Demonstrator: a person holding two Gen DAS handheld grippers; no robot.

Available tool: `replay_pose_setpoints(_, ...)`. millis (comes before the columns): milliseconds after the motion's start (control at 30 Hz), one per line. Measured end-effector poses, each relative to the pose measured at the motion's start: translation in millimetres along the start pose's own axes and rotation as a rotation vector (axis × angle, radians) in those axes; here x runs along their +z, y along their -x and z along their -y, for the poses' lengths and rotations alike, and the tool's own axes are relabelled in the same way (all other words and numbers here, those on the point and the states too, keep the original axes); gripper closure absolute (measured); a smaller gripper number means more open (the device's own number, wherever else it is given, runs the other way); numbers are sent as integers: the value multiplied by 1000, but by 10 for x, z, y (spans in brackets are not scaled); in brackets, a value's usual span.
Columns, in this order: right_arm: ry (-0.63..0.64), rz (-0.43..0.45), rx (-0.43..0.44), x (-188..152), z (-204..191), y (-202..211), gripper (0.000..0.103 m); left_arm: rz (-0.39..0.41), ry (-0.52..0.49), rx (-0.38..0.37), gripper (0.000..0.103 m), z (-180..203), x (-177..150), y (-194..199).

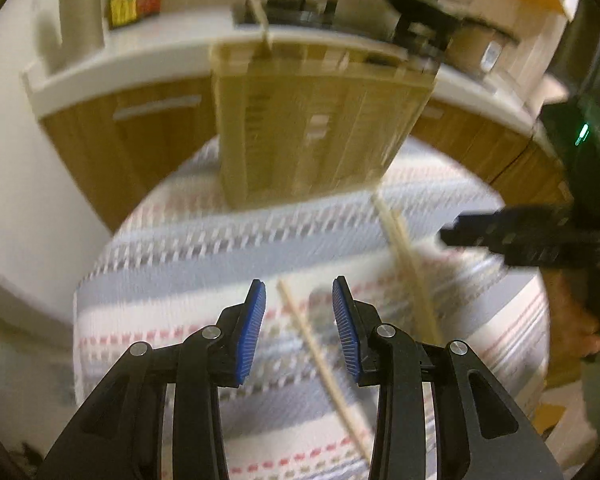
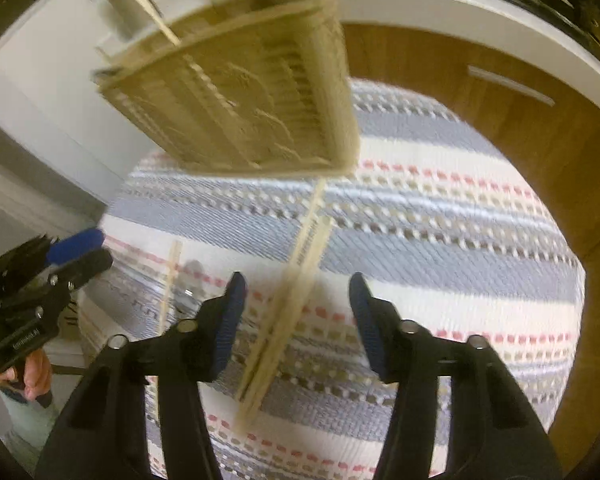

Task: Organize utensils
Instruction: 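Move the left gripper to a wooden chopstick while the right gripper reaches a chopstick pair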

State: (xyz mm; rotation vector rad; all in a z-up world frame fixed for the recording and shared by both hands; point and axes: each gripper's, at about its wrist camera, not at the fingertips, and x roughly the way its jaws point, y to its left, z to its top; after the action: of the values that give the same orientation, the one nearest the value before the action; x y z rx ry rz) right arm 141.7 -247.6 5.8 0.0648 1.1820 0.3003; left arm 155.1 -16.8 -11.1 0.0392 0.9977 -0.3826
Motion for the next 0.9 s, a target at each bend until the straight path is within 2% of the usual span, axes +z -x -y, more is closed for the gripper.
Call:
replay_pose_setpoints(67, -30, -31, 3, -11, 59, -37, 67, -21, -11, 0, 69, 42, -98, -26)
replay_pose_setpoints(167, -62, -74, 8, -42, 136, -108, 75, -42, -23, -63, 69, 94, -170, -16)
replay_pose_setpoints(233, -80, -106, 22, -35, 175, -168, 78, -54, -36, -71, 69, 129, -194, -22)
replay_pose_setpoints(567, -130, -182, 33, 73, 111, -484, 79, -111, -12, 10, 69, 96, -218, -292)
replay_pose_setpoints(767, -93, -182, -21, 151, -57, -590, 80, -129, -12, 31, 69, 56, -239, -380)
replay_pose_setpoints(900, -10, -178, -114, 99, -209, -620, 82, -139, -40, 46, 69, 75, -255, -390)
